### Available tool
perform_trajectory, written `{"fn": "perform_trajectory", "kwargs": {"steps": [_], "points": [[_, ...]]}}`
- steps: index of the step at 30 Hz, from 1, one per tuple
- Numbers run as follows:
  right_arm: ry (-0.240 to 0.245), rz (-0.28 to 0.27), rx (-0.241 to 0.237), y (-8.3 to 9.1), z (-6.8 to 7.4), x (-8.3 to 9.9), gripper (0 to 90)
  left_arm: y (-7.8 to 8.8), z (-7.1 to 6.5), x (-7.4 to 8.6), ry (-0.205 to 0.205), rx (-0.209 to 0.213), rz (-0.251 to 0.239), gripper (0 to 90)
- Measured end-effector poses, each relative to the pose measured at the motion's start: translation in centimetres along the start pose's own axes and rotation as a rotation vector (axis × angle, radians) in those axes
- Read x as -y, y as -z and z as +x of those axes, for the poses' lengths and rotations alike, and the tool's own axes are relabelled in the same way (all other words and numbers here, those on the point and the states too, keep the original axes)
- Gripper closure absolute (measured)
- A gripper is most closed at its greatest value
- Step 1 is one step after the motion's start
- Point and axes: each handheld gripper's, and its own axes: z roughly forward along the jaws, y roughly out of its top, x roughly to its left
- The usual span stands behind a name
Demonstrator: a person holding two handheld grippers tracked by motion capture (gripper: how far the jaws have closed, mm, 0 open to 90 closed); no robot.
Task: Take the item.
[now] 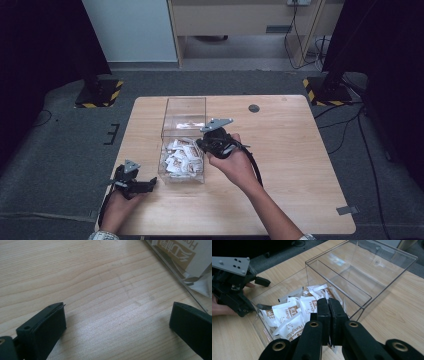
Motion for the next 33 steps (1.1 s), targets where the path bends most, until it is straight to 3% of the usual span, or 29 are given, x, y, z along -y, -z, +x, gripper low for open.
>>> {"fn": "perform_trajectory", "kwargs": {"steps": [15, 33], "points": [[-0.012, -0.012, 0.028, 1.0, -1.5, 0.6, 88.4, 0.0, 0.0, 0.0, 0.000, 0.000, 0.001, 0.0], [-0.046, -0.009, 0.075, 2.1, -4.0, 2.9, 88.8, 0.0, 0.0, 0.0, -0.001, 0.000, 0.000, 0.0]]}}
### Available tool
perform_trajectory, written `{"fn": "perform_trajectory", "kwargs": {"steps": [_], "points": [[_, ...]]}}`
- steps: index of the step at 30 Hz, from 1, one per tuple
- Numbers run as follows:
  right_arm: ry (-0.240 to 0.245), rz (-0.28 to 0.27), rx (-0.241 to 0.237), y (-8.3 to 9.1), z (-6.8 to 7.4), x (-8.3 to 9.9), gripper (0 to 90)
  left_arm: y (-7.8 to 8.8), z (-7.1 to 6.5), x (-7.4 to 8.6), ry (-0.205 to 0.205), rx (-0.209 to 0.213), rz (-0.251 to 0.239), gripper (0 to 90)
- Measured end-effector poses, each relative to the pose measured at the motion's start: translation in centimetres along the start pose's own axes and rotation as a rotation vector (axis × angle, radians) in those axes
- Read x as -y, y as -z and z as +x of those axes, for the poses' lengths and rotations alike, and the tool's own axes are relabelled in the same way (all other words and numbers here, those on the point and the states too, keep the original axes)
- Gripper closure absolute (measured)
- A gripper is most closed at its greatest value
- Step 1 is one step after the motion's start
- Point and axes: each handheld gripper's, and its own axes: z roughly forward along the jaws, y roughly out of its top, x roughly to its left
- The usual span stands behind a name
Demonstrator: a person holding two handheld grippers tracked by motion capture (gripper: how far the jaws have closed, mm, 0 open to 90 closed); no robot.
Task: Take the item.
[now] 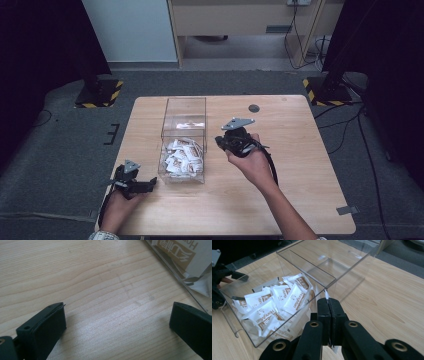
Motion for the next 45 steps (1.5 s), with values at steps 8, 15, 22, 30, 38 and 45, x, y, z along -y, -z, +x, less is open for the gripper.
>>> {"fn": "perform_trajectory", "kwargs": {"steps": [8, 15, 22, 30, 38, 45], "points": [[-0.014, 0.001, 0.018, 0.2, -0.9, 0.6, 88.7, 0.0, 0.0, 0.0, 0.000, 0.000, 0.000, 0.0], [-0.033, -0.002, 0.037, 0.4, -1.8, 0.9, 88.7, 0.0, 0.0, 0.0, 0.000, 0.000, 0.000, 0.0], [-0.044, -0.007, 0.041, 0.6, -2.4, 1.0, 88.7, 0.0, 0.0, 0.0, 0.000, 0.000, 0.000, 0.0], [-0.064, 0.001, 0.071, 0.5, -3.8, 1.8, 88.6, 0.0, 0.0, 0.0, 0.000, 0.000, 0.000, 0.0], [-0.080, 0.004, 0.097, 0.5, -5.2, 2.7, 88.6, 0.0, 0.0, 0.0, 0.001, 0.000, 0.000, 0.0], [-0.114, 0.005, 0.122, 0.7, -7.2, 4.0, 88.6, 0.0, 0.0, 0.0, 0.000, 0.000, 0.000, 0.0]]}}
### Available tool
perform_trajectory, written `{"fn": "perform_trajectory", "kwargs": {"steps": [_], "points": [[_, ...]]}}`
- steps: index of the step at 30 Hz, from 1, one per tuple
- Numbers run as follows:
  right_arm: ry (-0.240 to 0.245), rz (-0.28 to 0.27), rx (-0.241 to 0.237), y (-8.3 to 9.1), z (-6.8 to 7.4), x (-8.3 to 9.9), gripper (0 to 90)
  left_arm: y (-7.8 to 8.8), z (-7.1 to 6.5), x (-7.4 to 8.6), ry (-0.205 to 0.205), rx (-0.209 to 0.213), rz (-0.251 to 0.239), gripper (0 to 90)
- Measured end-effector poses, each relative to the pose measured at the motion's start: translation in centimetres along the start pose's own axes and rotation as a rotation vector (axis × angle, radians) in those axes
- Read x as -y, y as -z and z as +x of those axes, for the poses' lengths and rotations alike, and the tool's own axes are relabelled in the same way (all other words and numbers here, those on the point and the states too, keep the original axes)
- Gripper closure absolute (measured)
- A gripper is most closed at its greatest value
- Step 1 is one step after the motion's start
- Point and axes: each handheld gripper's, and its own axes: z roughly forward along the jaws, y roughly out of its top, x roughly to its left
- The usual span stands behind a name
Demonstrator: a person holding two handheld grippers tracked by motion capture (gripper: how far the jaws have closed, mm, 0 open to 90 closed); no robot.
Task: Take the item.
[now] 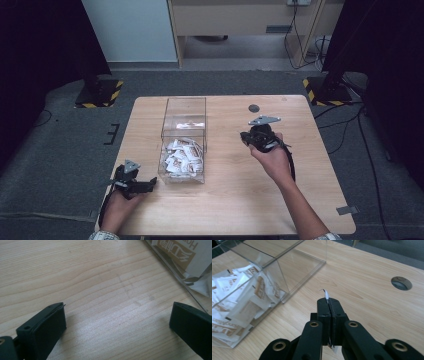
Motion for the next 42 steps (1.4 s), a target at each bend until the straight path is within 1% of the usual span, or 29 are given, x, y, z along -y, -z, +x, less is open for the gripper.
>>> {"fn": "perform_trajectory", "kwargs": {"steps": [1, 2, 4, 5, 6, 9, 13, 16, 19, 20, 21, 22, 29, 32, 33, 36, 37, 38, 42], "points": [[0.000, 0.000, 0.000, 0.0, 0.0, 0.0, 88.6, 0.0, 0.0, 0.0, 0.000, 0.000, 0.000, 0.0], [-0.006, 0.000, 0.006, 0.0, -0.5, 0.2, 88.6, 0.0, 0.0, 0.0, 0.000, 0.000, 0.000, 0.0], [-0.010, 0.004, 0.011, -0.1, -0.7, 0.3, 88.6, 0.0, 0.0, 0.0, 0.000, -0.001, 0.000, 0.0], [-0.020, 0.003, 0.018, -0.2, -1.2, 0.5, 88.6, 0.0, 0.0, 0.0, 0.000, -0.001, 0.000, 0.0], [-0.020, 0.006, 0.020, -0.3, -1.4, 0.6, 88.6, 0.0, 0.0, 0.0, 0.001, -0.004, -0.001, 0.0], [-0.025, 0.005, 0.023, -0.4, -1.6, 0.8, 88.6, 0.0, 0.0, 0.0, 0.002, -0.004, -0.001, 0.0], [-0.034, 0.017, 0.029, -1.1, -2.2, 1.2, 88.6, 0.0, 0.0, 0.0, 0.002, -0.005, 0.000, 0.0], [-0.044, 0.016, 0.031, -1.4, -2.6, 1.4, 88.6, 0.0, 0.0, 0.0, 0.003, -0.005, 0.000, 0.0], [-0.063, 0.015, 0.039, -1.8, -3.2, 1.5, 88.6, 0.0, 0.0, 0.0, 0.003, -0.005, 0.000, 0.0], [-0.069, 0.025, 0.043, -2.2, -3.5, 1.7, 88.6, 0.0, 0.0, 0.0, 0.003, -0.005, -0.001, 0.0], [-0.069, 0.025, 0.043, -2.2, -3.5, 1.7, 88.6, 0.0, 0.0, 0.0, 0.003, -0.005, -0.001, 0.0], [-0.080, 0.035, 0.051, -2.6, -3.8, 1.9, 88.6, 0.0, 0.0, 0.0, 0.003, -0.005, 0.000, 0.0], [-0.087, 0.051, 0.051, -3.6, -4.0, 2.3, 88.5, 0.0, 0.0, 0.0, 0.003, -0.005, 0.000, 0.0], [-0.094, 0.069, 0.059, -4.3, -4.0, 2.6, 88.4, 0.0, 0.0, 0.0, 0.003, -0.005, 0.000, 0.0], [-0.094, 0.069, 0.059, -4.3, -4.0, 2.6, 88.4, 0.0, 0.0, 0.0, 0.003, -0.005, 0.000, 0.0], [-0.112, 0.079, 0.069, -4.9, -4.2, 2.8, 88.2, 0.0, 0.0, 0.0, 0.003, -0.005, 0.000, 0.0], [-0.112, 0.079, 0.069, -4.9, -4.2, 2.8, 88.2, 0.0, 0.0, 0.0, 0.003, -0.005, 0.000, 0.0], [-0.116, 0.086, 0.081, -5.2, -4.3, 2.8, 87.9, 0.0, 0.0, 0.0, 0.003, -0.005, -0.001, 0.0], [-0.112, 0.085, 0.077, -5.4, -4.0, 2.8, 87.6, 0.0, 0.0, 0.0, 0.003, -0.005, -0.001, 0.0]]}}
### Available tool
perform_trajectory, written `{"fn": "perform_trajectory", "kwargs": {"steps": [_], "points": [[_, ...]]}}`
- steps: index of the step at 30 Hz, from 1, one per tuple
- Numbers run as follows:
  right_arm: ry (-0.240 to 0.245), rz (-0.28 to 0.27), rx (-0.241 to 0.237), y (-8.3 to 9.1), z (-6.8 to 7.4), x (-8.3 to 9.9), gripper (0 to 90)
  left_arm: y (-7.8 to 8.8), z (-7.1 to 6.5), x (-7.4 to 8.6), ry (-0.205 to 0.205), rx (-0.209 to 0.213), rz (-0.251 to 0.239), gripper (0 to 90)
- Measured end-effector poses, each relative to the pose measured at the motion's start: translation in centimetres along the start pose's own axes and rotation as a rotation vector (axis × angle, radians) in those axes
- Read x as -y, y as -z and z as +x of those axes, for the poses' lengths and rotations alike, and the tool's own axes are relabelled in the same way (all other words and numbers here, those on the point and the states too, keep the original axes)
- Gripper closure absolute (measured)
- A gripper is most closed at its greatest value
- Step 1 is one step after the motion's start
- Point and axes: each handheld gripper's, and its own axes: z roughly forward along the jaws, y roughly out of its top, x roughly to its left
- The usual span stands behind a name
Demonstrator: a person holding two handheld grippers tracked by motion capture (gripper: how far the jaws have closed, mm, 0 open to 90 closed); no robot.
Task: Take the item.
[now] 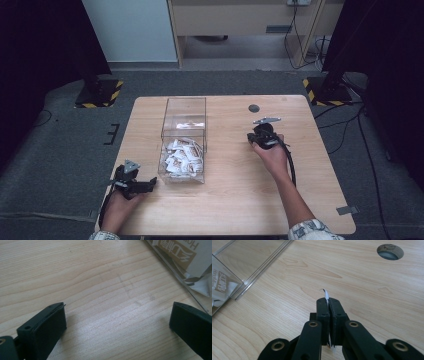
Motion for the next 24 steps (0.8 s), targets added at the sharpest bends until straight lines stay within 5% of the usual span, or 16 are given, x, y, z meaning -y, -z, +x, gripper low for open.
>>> {"fn": "perform_trajectory", "kwargs": {"steps": [15, 24], "points": [[0.013, -0.001, -0.007, -0.3, 1.8, -0.2, 71.6, 0.0, 0.0, 0.0, 0.000, 0.000, 0.000, 0.0], [-0.005, -0.035, -0.021, 1.2, 2.5, -0.7, 41.8, 0.0, 0.0, 0.0, 0.001, -0.001, 0.000, 0.0]]}}
